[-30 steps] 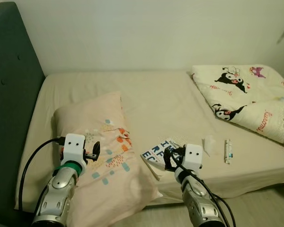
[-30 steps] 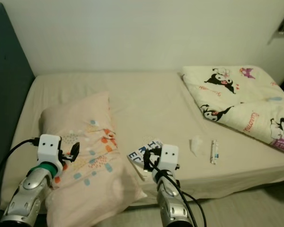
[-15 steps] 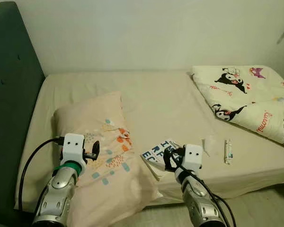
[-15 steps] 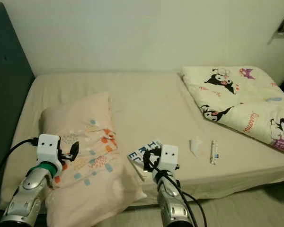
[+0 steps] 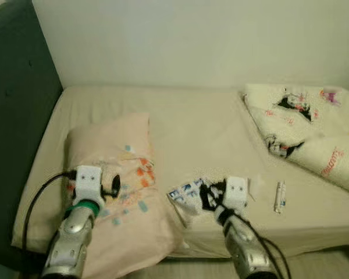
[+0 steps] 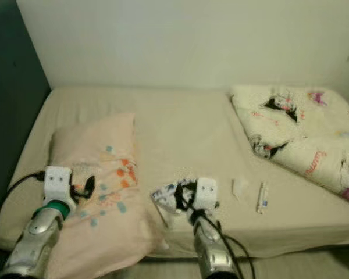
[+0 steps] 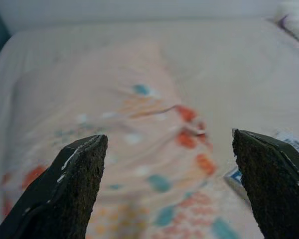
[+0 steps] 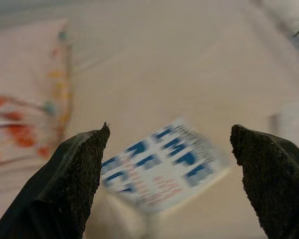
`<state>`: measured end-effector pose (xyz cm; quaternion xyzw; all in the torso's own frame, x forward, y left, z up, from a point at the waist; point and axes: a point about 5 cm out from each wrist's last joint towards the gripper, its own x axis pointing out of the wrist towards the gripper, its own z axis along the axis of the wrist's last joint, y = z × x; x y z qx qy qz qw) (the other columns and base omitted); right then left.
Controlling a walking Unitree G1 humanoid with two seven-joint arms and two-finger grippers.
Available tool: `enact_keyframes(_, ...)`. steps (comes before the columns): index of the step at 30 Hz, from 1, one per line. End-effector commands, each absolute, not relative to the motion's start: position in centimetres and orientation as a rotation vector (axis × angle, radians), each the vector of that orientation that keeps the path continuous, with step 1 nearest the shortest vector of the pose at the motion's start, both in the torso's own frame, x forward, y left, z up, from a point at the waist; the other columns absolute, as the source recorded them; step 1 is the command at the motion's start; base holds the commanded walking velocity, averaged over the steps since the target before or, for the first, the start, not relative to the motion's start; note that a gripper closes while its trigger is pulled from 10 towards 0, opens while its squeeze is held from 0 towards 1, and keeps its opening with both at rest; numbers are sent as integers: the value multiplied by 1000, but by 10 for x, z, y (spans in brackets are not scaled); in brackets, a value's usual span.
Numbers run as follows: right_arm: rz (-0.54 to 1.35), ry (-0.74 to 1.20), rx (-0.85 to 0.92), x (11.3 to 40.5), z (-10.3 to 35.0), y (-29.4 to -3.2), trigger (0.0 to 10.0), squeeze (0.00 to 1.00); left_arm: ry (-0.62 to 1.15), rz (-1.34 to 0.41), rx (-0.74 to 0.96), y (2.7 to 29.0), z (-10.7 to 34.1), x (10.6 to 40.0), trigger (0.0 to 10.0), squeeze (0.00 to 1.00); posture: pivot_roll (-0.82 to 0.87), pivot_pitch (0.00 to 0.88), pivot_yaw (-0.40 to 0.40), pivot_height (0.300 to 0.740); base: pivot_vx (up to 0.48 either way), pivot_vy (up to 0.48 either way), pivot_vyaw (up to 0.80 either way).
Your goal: Clean up the room
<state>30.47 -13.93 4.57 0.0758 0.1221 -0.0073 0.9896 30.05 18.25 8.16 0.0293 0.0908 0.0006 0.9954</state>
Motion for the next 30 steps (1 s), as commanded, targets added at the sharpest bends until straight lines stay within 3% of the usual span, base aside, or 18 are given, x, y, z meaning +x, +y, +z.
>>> enact_keyframes(1,-20,273,166,301,40,-139,10000,0,202,3,59,183,78,298,10000,0,91,0,-7,740,0,-364,0)
enact_keyframes(30,-17,270,159,304,42,-139,10000,0,200,5,58,183,79,300,10000,0,89,0,-10,740,0,-360,0)
